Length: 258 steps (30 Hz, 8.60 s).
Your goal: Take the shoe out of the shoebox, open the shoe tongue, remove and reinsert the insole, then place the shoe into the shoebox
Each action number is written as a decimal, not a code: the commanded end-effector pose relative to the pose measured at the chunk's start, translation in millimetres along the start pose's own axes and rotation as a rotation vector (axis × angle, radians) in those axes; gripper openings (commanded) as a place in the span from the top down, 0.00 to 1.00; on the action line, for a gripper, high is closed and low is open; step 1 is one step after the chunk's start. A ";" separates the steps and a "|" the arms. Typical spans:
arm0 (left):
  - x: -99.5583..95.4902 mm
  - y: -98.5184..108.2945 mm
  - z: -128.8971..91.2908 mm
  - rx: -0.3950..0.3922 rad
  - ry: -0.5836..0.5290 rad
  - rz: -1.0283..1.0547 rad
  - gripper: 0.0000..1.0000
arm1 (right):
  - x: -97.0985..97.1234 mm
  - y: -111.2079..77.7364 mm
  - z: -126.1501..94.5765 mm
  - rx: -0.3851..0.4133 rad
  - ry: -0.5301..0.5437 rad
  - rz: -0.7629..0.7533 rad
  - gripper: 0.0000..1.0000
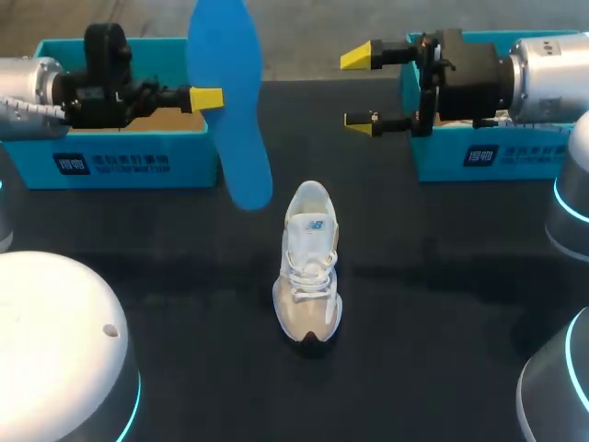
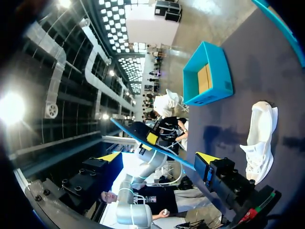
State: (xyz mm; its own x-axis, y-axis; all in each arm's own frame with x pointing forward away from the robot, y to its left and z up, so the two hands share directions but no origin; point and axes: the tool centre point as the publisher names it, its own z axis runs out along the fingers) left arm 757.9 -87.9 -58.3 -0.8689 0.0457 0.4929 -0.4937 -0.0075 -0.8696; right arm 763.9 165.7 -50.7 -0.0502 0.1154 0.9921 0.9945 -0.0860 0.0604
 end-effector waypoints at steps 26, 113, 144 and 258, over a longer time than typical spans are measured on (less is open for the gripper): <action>-14.7 8.7 12.0 -0.051 0.234 -1.258 1.00 | 6.9 -3.4 8.5 -0.008 -0.118 0.001 0.00; -37.8 13.2 27.7 -0.090 0.137 -1.060 1.00 | 76.4 -21.0 101.0 -0.118 -1.423 -0.038 0.00; -37.8 13.2 27.7 -0.090 0.137 -1.060 1.00 | 69.6 -21.2 107.0 -0.075 -1.430 -0.026 0.00; -37.8 13.2 27.7 -0.090 0.137 -1.060 1.00 | -15.7 -0.2 21.7 -0.016 -0.082 -0.027 0.00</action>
State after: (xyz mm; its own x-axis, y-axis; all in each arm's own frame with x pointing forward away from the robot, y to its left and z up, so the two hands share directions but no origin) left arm 783.2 -117.5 -87.5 0.0161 0.1000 0.9949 -0.9846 0.1745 -0.0016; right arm 765.8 183.8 -65.9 -0.0668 0.2252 0.9720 0.9913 -0.0958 0.0903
